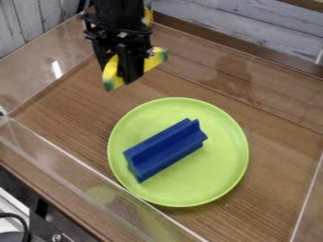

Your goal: Put the banana in the green plate

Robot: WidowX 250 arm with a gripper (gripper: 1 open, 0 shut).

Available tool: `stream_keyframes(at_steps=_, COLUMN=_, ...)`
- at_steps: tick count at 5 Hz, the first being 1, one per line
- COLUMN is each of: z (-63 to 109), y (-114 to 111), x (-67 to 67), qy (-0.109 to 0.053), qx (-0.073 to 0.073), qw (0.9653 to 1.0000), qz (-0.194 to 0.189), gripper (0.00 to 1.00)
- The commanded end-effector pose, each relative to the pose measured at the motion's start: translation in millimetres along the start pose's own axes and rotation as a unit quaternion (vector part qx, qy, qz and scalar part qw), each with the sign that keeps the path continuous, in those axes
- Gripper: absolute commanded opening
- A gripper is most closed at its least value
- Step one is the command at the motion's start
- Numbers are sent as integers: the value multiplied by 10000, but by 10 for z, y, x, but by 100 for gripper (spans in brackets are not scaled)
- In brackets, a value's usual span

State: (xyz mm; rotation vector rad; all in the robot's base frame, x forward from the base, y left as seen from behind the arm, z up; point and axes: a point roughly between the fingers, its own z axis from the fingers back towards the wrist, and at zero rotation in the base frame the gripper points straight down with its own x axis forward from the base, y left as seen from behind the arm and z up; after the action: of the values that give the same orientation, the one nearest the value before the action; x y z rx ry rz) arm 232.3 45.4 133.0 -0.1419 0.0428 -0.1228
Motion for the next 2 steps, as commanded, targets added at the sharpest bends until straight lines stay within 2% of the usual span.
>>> stream_keyframes(at_steps=1, z=78, y=-215, x=-101, qy=-106, qx=56, qw=9999, qz=0, gripper=0)
stream_keyframes(at_steps=2, z=62, y=-406, x=-189, qy=-61, qx=31, qw=10000, qz=23, gripper=0)
